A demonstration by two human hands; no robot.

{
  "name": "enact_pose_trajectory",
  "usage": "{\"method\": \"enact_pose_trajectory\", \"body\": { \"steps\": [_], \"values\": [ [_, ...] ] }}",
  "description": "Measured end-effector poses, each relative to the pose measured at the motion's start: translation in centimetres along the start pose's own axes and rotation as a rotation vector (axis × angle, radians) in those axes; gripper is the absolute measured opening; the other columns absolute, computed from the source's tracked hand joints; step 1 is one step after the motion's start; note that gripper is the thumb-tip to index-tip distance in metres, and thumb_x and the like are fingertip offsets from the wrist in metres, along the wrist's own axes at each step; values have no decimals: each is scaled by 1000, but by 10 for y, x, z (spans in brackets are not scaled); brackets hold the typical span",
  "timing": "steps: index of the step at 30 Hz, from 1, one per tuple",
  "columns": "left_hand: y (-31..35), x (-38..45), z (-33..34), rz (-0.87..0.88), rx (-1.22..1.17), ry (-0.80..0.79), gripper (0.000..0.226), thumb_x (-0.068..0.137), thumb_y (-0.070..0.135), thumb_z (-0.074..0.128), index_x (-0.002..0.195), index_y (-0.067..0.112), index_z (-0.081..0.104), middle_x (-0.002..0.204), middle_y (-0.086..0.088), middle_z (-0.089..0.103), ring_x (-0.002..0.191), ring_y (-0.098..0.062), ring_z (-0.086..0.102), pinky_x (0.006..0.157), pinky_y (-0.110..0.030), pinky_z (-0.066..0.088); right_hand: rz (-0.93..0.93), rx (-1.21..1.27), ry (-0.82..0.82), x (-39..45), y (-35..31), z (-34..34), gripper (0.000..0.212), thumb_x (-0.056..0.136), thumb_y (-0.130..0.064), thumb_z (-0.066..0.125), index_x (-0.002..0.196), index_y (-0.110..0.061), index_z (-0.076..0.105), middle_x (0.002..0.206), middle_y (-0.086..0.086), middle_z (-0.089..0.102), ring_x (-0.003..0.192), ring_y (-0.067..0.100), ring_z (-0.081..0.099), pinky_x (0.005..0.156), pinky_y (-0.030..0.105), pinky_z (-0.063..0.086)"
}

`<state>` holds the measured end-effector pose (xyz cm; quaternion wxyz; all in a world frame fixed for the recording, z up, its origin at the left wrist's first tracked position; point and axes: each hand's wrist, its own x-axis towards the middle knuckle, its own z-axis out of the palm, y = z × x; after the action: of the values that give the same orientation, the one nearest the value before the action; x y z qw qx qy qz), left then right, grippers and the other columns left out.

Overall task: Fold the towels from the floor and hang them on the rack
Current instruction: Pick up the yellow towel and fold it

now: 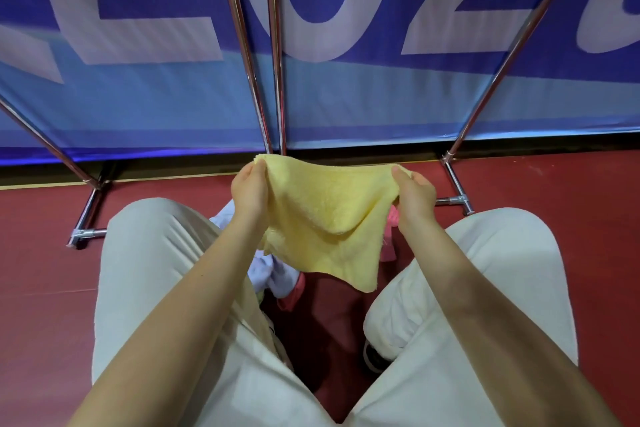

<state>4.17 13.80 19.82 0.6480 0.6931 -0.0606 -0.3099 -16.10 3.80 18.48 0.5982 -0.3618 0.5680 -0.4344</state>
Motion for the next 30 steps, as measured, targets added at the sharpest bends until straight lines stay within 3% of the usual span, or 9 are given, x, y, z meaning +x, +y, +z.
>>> {"method": "enact_pose_trajectory", "body": {
  "steps": [4,6,8,11,15,21,24,27,30],
  "values": [
    [-2,-15,19,-46,-45,-50,28,98,25,50,111,6,66,70,7,50,63,-8,43,55,-22,34,-8,-26,-104,-12,1,20,12,88,-18,64,77,-14,63,82,11,53,78,21,50,69,35,43],
    [-1,-24,25,-56,-67,-85,26,97,27,51,106,9,69,73,3,52,67,-12,45,59,-24,36,-26,-16,-151,-19,1,30,14,89,-15,63,76,-12,60,77,9,53,76,20,49,68,33,41],
    [-2,-32,32,-66,-82,-125,19,94,30,53,87,22,69,78,1,56,74,-16,49,68,-28,40,-66,-1,-190,-26,1,40,14,90,-12,63,76,-11,60,73,1,56,71,15,52,67,29,43],
    [-1,-40,41,-74,-124,-152,19,91,30,54,79,23,68,78,4,61,76,-15,53,71,-29,42,-133,-27,-208,-35,-1,52,8,91,-12,61,85,-7,62,71,-4,58,66,6,53,64,17,45],
    [4,-52,52,-56,-170,-233,27,97,16,46,76,21,62,57,11,57,52,-4,51,49,-19,38,-184,-16,-209,-41,-1,65,5,90,-10,60,87,-6,61,76,-3,60,70,5,55,66,16,45],
    [11,-56,59,-112,-288,-221,22,100,16,45,107,9,65,83,-1,65,71,-10,62,69,-25,50,-220,-57,-209,-43,-3,78,15,91,-15,59,77,-16,60,77,-2,61,73,12,57,73,32,49],
    [17,-60,60,-143,-327,-211,27,102,14,42,114,2,63,80,-4,65,62,-8,64,59,-21,52,-207,-81,-265,-44,-8,80,20,96,-19,50,85,-17,66,78,-1,65,73,13,60,69,32,51],
    [27,-66,63,-175,-406,-229,25,103,12,39,97,4,62,71,-6,62,46,-6,61,47,-16,50,-196,-5,-347,-44,-16,83,26,97,-13,44,90,-15,69,73,1,65,61,12,55,61,23,47],
    [35,-70,65,-192,-472,-245,30,103,10,35,95,3,62,71,-9,62,46,-9,60,47,-16,49,-306,-118,-378,-43,-23,80,23,96,-10,47,91,-16,68,71,1,63,58,8,53,59,20,47]
  ]
}}
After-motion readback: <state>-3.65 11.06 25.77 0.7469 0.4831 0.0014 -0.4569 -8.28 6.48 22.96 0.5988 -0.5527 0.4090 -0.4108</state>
